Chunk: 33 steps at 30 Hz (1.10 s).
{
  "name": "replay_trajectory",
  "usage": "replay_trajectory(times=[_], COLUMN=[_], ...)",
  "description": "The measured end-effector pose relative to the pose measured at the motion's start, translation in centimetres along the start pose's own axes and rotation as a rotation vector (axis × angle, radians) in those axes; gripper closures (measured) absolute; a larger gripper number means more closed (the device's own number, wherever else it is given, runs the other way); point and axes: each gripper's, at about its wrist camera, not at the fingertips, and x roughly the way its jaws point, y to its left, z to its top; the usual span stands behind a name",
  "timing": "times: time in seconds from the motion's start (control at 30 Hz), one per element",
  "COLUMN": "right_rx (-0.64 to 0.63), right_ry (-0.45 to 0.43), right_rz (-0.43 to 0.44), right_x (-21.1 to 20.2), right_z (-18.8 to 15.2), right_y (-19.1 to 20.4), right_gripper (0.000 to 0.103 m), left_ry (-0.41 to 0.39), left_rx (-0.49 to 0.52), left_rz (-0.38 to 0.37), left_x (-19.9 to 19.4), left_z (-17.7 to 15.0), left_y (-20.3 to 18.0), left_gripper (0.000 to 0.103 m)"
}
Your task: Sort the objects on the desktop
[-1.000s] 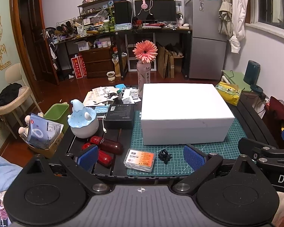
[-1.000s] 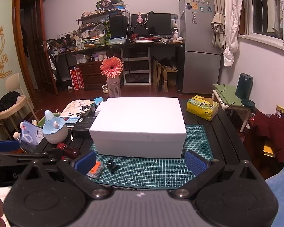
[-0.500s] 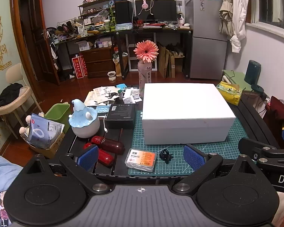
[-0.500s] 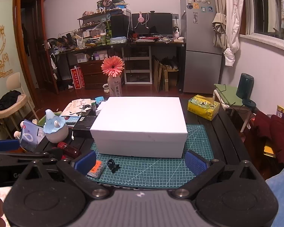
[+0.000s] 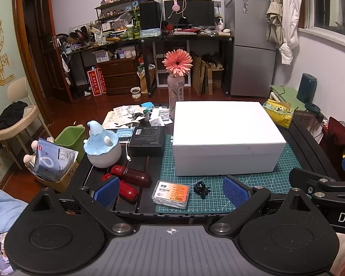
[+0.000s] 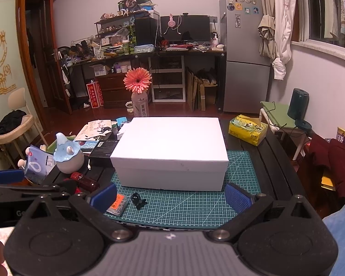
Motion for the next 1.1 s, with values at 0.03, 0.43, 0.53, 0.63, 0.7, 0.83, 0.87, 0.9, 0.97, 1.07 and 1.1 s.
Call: replay_trajectory(times=[0.03,0.43,0.53,0.63,0.7,0.83,0.87,0.9,0.97,1.07,1.1], right_rx=[0.001,0.005,0.006,0.007,0.008,0.008,0.008,0.008,0.009,0.011,0.011], right_ry=[0.001,0.001,0.002,0.004,0.006,0.007,0.008,0.008,0.009,0.010,0.010], right_rz=[0.000,0.004,0.004,0.004,0.006,0.006,0.006,0.006,0.008,0.010,0.010], right_x=[0.02,0.00,-0.02,-0.03,-0.01,-0.01,0.00,0.00,0.03,0.05,0.05], right_z=[0.00,-0.25,-0.30,-0.34,-0.37,-0.30,-0.28,-0.28,-0.28,-0.26,-0.24], right_y=[-0.03,-0.11,-0.10,-0.07,-0.08,-0.13,-0.10,-0.10,-0.14,-0.20,-0.21], right_gripper=[0.002,0.002,0.002,0.002,0.002,0.002,0.002,0.002,0.002,0.002,0.002], left_ry=[-0.001,-0.002,-0.001,0.000,0.001,0.003,0.003,0.002,0.003,0.003,0.002], left_rx=[0.000,0.003,0.003,0.004,0.004,0.002,0.003,0.003,0.003,0.003,0.003], left_rz=[0.000,0.000,0.001,0.001,0.002,0.002,0.003,0.003,0.004,0.003,0.004], left_x=[-0.02,-0.14,-0.08,-0.04,-0.05,-0.04,-0.05,-0.05,-0.07,-0.07,-0.04], left_z=[0.01,0.09,0.05,-0.01,-0.03,-0.09,-0.11,-0.14,-0.20,-0.19,-0.17], left_y=[0.00,-0.21,-0.23,-0.23,-0.21,-0.20,-0.22,-0.22,-0.19,-0.21,-0.22], left_gripper=[0.006,0.006,0.006,0.006,0.006,0.006,0.006,0.006,0.006,0.006,0.006])
